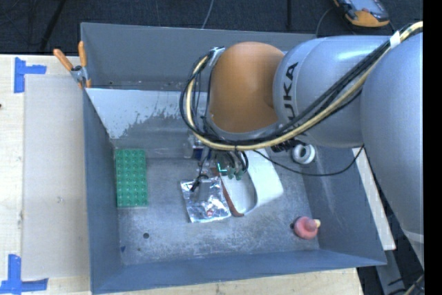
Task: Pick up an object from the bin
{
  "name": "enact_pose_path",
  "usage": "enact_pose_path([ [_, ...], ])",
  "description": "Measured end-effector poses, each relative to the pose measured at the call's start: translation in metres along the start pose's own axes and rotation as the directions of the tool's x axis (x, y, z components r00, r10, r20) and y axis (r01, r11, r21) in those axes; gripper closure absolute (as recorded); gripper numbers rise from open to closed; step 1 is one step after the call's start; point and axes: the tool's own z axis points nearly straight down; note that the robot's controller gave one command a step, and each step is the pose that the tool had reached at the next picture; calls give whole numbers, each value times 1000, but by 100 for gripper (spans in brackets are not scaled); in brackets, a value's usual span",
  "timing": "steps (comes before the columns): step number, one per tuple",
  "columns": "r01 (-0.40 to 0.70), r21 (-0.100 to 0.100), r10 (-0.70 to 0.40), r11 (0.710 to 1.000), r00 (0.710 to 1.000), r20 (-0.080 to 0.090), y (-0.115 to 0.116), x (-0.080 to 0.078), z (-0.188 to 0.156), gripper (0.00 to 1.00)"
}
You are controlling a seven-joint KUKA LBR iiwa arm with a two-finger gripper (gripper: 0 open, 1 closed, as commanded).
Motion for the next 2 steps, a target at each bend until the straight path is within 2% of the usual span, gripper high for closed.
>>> enact_pose_path([
  [1, 8, 2, -8, 1000, 1000, 0, -52, -1, 83, 0],
  [2, 8, -4, -8, 1000, 1000, 11, -48, -4, 76, 100],
])
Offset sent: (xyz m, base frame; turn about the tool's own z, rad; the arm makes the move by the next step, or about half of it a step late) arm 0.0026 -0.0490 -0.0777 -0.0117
